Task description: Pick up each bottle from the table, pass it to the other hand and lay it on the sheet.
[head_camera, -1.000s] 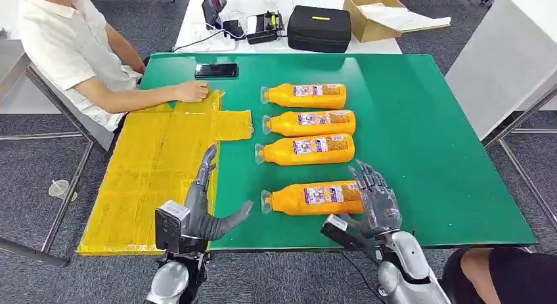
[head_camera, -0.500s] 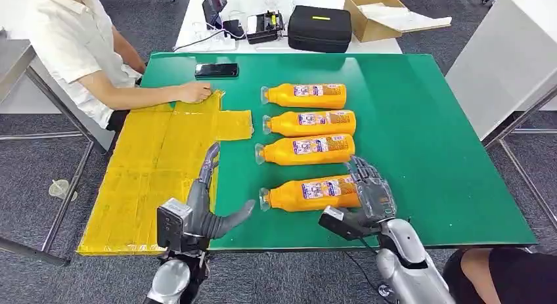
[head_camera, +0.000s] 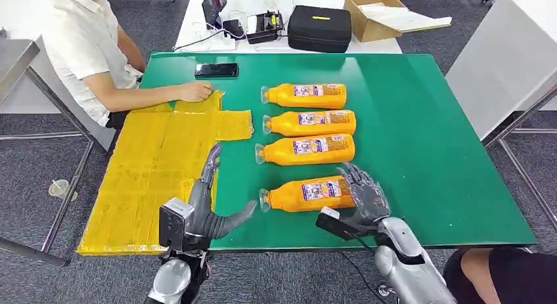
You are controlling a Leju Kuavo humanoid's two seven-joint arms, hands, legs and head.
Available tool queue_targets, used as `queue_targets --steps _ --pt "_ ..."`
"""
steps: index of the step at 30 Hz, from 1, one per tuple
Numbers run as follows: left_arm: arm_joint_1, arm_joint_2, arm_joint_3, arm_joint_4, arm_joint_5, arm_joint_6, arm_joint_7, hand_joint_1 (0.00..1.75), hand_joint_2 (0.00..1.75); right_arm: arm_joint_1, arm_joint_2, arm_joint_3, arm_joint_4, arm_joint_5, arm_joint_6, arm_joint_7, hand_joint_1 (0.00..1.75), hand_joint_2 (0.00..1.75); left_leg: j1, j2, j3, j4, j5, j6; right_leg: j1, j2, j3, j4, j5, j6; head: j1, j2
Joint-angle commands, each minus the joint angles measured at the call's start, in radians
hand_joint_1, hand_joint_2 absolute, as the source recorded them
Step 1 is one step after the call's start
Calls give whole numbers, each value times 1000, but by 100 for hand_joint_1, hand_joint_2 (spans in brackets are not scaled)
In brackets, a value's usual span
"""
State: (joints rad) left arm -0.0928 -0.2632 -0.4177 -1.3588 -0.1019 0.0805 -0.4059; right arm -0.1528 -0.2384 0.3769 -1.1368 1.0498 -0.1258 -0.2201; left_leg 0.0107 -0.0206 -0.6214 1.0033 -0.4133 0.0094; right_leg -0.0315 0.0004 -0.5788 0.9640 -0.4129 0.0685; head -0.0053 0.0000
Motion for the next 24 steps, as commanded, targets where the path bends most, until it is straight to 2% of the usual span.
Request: queue_targets --steps 1,3,4,10,14,15,16,20,24 --pt "-45 26 -25 71 0 0 10 0 175 -105 -50 132 148 -25 79 17 0 175 0 2 3 -1 -1 0 1 1 3 -1 0 -3 0 0" --pt "-46 27 -27 72 0 2 13 0 175 -147 -64 167 174 -33 91 16 0 175 0 2 3 -1 -1 0 1 1 3 -1 0 -3 0 0" --pt "-47 27 -27 72 0 2 13 0 175 -153 -66 173 175 -37 95 20 0 175 0 5 5 0 -2 0 1 3 4 -1 0 -4 0 0" --pt "-46 26 -25 71 0 3 14 0 175 -162 -73 194 171 -42 101 26 0 175 0 1 4 -1 0 0 1 0 4 -1 0 -3 0 0" --pt "-42 22 -30 72 0 7 17 0 175 -228 -85 232 203 -49 132 27 0 175 0 4 4 0 -1 1 1 2 3 0 0 -3 0 0" --pt "-41 22 -31 72 0 9 17 0 175 -236 -87 239 206 -49 134 26 0 175 1 7 7 1 -3 1 2 4 6 0 -1 -6 0 0" --pt "-39 22 -34 71 -2 14 18 0 175 -256 -87 258 222 -50 135 28 0 175 0 4 4 0 0 1 0 2 3 0 0 -3 0 0" --pt "-35 24 -34 63 -5 21 20 0 175 -310 -87 305 243 -57 147 29 0 175 0 3 3 0 0 1 1 2 2 0 1 -2 0 0" --pt "-43 24 -39 70 -5 19 20 0 175 -338 -98 344 267 -104 210 -1 2 175 0 5 3 0 -1 1 0 3 2 0 0 -3 0 0"
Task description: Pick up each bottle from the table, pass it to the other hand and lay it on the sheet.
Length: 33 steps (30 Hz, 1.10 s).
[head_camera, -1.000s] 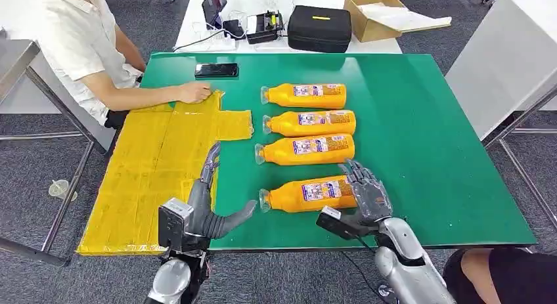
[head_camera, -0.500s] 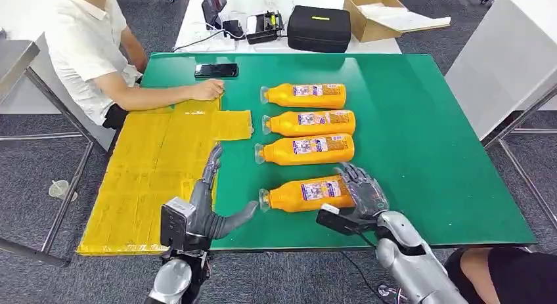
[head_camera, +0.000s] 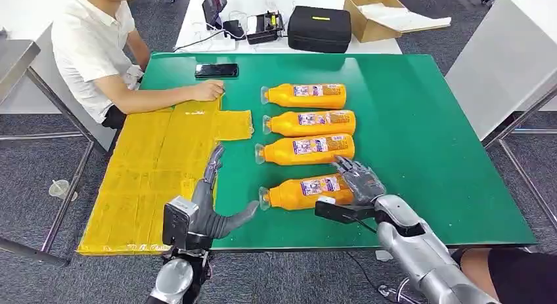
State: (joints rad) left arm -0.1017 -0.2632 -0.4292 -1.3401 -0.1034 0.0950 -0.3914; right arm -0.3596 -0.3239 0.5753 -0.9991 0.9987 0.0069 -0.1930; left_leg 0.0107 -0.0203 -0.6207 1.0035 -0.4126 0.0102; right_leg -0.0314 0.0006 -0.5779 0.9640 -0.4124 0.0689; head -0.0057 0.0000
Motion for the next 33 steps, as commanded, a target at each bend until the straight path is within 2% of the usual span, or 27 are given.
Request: queue_targets --steps 1,2,6,13,27,30,33 --pt "-39 26 -32 59 -3 4 6 0 175 -136 -33 167 134 -97 122 -33 141 175 0 6 5 0 -2 0 1 4 3 0 -1 -5 0 0" --pt "-41 26 -35 63 -2 5 5 0 175 -139 -53 186 130 -114 131 -35 175 175 0 3 3 0 -1 0 0 2 2 0 -1 -3 0 0" --pt "-47 27 -37 72 3 12 -1 0 175 -130 -91 207 120 -157 133 -46 175 175 0 0 3 0 -1 0 1 -1 3 -1 -1 -3 0 0" --pt "-49 28 -38 71 5 13 -3 0 175 -102 -97 212 90 -194 133 -42 175 175 0 2 5 0 -2 0 1 0 5 -1 -1 -5 0 0" --pt "-49 29 -39 71 7 16 -8 0 175 -67 -98 200 95 -217 114 -29 175 175 0 0 3 -1 0 0 1 -1 3 -1 0 -2 0 0" --pt "-55 28 -39 74 8 16 -11 0 175 -19 -82 136 60 -283 67 -73 175 175 1 -1 5 -1 -1 0 2 -3 6 -2 -1 -4 0 0" --pt "-52 3 -13 75 68 5 -5 0 175 66 0 -7 -54 -398 11 -166 175 175 1 -1 7 -1 -1 0 2 -3 7 -2 -2 -5 0 0"
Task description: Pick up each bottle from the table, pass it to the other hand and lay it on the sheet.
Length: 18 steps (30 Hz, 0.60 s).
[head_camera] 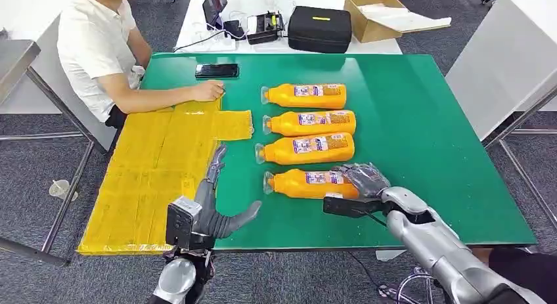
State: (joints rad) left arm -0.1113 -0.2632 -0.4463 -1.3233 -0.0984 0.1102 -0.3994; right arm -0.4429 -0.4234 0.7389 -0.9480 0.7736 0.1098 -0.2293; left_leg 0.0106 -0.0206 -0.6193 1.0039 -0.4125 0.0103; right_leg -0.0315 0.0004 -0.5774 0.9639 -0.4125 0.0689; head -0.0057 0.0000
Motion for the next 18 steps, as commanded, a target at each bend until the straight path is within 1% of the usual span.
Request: queue_targets --steps 1,2,3,4,5,6,7,8,9,10,12,15,16,17,18 --pt "-37 -9 20 65 143 -54 31 0 175 161 131 -194 -148 -173 -92 -124 175 175 1 0 3 -1 -1 0 2 -2 5 -2 -1 -3 0 0" --pt "-32 -18 30 75 236 -106 67 0 175 169 169 -235 -187 -197 -118 -156 175 175 2 2 5 -1 -2 -1 2 0 6 -2 -2 -5 0 0" --pt "-31 -15 28 84 271 -123 76 0 175 168 197 -254 -210 -207 -121 -160 175 175 2 3 6 -1 -3 -1 3 0 7 -2 -2 -6 1 0" --pt "-26 -12 22 100 313 -139 81 0 175 170 233 -286 -242 -230 -130 -172 175 175 1 5 4 -1 -2 -1 2 3 3 -1 -1 -4 0 0" --pt "-24 -10 18 113 349 -151 83 0 175 176 264 -318 -265 -273 -122 -193 175 175 1 7 5 0 -3 -1 2 4 4 0 -2 -6 0 0" --pt "-24 -5 9 122 364 -158 82 0 175 178 276 -328 -281 -288 -112 -197 175 175 0 6 2 -1 -2 -1 1 5 1 0 0 -3 0 0" --pt "-26 2 -3 132 388 -167 81 0 175 186 296 -351 -301 -310 -108 -215 175 175 1 8 3 -1 -3 -1 2 6 2 1 -1 -5 0 0" --pt "-28 10 -16 138 395 -177 78 0 175 193 309 -363 -316 -331 -99 -227 175 175 1 11 4 0 -4 -2 2 8 1 2 -1 -7 0 0" --pt "-29 15 -23 140 398 -183 76 0 175 197 317 -372 -325 -342 -99 -237 175 175 1 5 1 -1 -2 -1 2 3 0 0 0 -4 -1 0" --pt "-32 26 -38 139 395 -189 74 0 175 205 329 -383 -340 -350 -101 -244 175 175 1 5 3 -1 -3 -1 2 3 2 1 -2 -5 0 0" --pt "-32 39 -57 134 397 -205 71 0 175 212 344 -400 -361 -358 -109 -263 175 175 1 2 1 -1 -1 -1 2 1 1 0 -1 -3 0 0" --pt "-31 42 -64 132 398 -208 72 0 175 210 356 -413 -372 -366 -111 -272 175 175 1 4 1 -1 -2 0 2 3 1 0 -1 -4 0 0" --pt "-31 42 -64 132 398 -208 72 0 175 210 356 -413 -372 -366 -111 -272 175 175 1 4 2 0 -2 0 2 2 3 0 -2 -5 0 0" --pt "-31 46 -69 130 397 -212 74 0 175 212 361 -415 -377 -370 -109 -275 175 175 1 3 1 -1 -1 -1 1 1 1 0 -2 -4 0 0" --pt "-34 47 -74 132 397 -217 77 0 175 209 370 -414 -378 -371 -107 -279 175 175 1 5 5 1 -4 -1 3 2 5 1 -4 -7 0 0"
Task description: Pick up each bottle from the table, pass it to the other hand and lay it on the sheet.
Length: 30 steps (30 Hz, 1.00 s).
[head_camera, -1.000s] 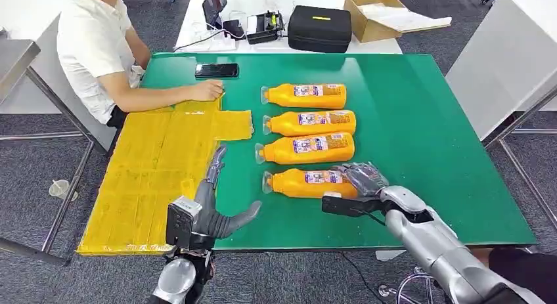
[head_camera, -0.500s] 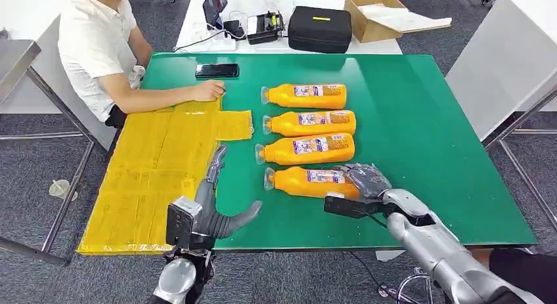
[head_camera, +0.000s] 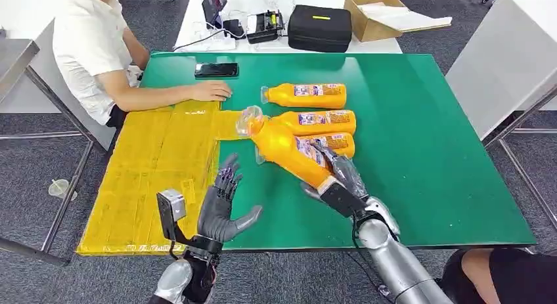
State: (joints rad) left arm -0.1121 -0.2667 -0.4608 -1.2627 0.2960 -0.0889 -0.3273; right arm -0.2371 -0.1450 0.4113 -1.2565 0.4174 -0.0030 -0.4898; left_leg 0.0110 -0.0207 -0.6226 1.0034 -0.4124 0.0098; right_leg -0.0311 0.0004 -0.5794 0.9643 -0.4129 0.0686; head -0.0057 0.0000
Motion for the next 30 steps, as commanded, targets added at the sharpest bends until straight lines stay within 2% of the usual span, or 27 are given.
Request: queue_targets --steps 1,10,17,30 --pt "-38 50 -63 76 2 -21 7 0 175 -2 98 -78 -66 -13 11 -22 175 175 0 3 5 0 -2 0 1 1 5 0 -2 -5 0 0" --pt "-54 37 -63 72 1 -19 0 0 175 1 131 -20 -44 5 23 -27 175 175 1 4 6 0 -3 -1 3 2 5 0 -2 -6 0 0" --pt "-105 9 -59 46 -42 29 -33 0 175 -23 137 128 92 75 64 -38 175 175 1 4 5 0 -2 0 2 1 4 0 -1 -4 0 0" --pt "-137 -19 -29 50 23 44 -37 0 175 -20 156 206 100 84 63 -48 175 175 1 3 4 1 -2 0 2 1 3 0 -2 -4 0 0"
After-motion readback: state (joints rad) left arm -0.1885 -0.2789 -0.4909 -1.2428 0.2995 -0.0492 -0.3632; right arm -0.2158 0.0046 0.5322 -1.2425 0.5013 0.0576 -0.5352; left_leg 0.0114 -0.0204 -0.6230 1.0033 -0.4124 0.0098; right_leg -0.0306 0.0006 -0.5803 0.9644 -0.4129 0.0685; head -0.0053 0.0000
